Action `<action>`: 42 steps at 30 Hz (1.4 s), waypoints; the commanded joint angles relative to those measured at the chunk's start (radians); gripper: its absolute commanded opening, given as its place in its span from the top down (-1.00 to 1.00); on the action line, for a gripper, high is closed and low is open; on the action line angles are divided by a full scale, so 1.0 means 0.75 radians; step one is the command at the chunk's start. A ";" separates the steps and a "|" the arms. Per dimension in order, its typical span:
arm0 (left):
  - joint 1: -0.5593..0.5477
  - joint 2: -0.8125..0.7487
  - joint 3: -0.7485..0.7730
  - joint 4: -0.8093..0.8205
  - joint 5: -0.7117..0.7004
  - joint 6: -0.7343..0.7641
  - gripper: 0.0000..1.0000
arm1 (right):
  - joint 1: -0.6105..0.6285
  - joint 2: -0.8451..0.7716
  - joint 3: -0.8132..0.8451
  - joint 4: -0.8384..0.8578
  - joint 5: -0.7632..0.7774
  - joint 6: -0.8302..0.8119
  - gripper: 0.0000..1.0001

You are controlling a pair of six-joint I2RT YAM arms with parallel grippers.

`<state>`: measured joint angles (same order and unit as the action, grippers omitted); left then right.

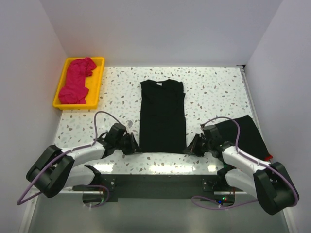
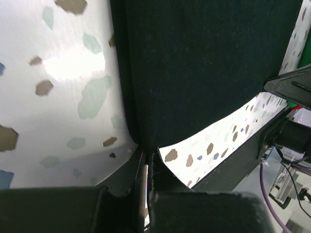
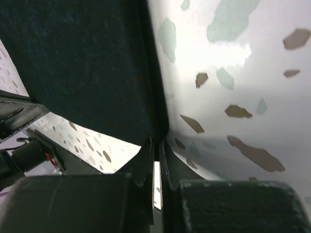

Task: Fold and stack the t-shirts
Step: Fold the tshirt

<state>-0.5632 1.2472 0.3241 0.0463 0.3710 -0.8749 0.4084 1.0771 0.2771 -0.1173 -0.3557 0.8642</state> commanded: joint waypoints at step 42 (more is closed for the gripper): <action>0.315 0.163 1.056 -0.449 -0.022 0.146 1.00 | -0.201 0.350 1.248 -0.537 0.092 -0.236 1.00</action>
<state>-0.3965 1.2762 1.0035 -0.3962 0.2756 -0.8139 0.3180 1.2041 1.0916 -0.6243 -0.2623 0.7258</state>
